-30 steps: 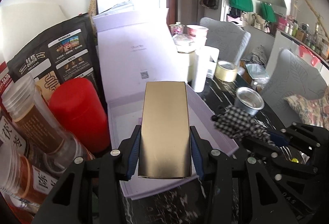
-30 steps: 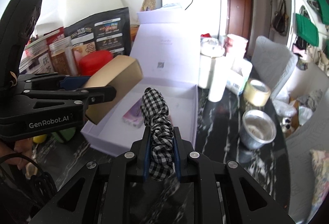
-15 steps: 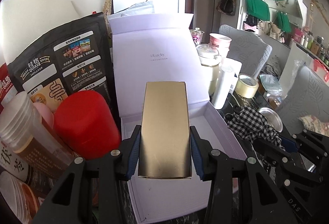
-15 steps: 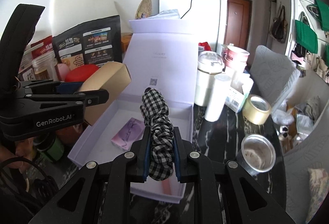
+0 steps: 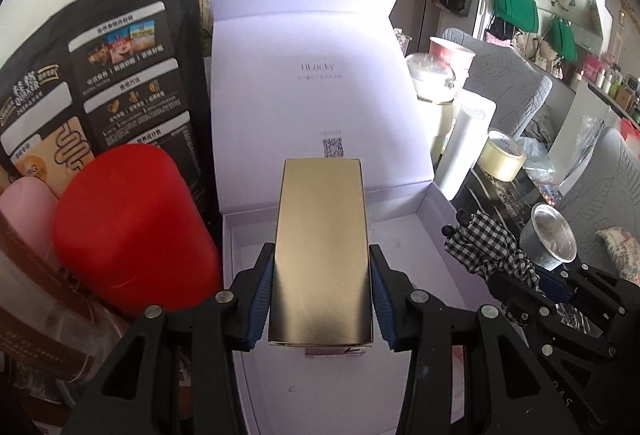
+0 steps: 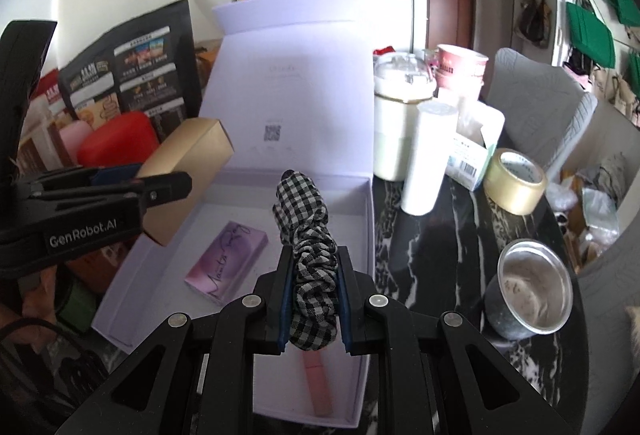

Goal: Organize rigid objects
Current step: 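Lower the tan box into the white box with the left gripper while the right lowers the scrunchie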

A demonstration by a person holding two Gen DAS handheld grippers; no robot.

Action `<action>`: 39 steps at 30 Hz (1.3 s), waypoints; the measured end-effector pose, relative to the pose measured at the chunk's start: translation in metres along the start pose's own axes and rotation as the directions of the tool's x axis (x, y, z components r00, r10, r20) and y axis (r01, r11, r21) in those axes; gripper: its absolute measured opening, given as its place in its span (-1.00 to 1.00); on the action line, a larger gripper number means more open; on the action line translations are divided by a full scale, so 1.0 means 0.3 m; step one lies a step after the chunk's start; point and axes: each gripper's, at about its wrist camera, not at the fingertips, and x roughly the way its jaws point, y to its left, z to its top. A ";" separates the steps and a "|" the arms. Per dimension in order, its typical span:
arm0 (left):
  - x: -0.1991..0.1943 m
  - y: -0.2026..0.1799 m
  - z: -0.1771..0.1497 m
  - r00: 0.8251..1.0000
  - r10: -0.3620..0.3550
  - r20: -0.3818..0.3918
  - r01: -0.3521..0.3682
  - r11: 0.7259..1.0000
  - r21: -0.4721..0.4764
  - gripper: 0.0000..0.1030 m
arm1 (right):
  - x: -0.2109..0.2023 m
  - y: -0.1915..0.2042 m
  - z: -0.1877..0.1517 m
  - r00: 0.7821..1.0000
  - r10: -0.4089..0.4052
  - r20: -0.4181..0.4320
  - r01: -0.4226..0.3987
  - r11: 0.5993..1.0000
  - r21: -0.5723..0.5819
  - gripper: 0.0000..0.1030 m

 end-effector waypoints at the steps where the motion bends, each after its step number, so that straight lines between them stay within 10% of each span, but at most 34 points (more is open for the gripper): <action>1: 0.010 -0.002 -0.002 1.000 -0.002 -0.003 0.002 1.000 0.003 -0.15 | 0.011 -0.001 -0.005 1.000 0.002 -0.007 -0.002 1.000 -0.001 -0.64; 39: 0.231 -0.039 -0.060 0.976 -0.010 -0.216 0.012 1.000 0.006 -0.14 | 0.181 0.029 -0.095 0.982 -0.037 -0.185 0.025 0.997 -0.068 -0.40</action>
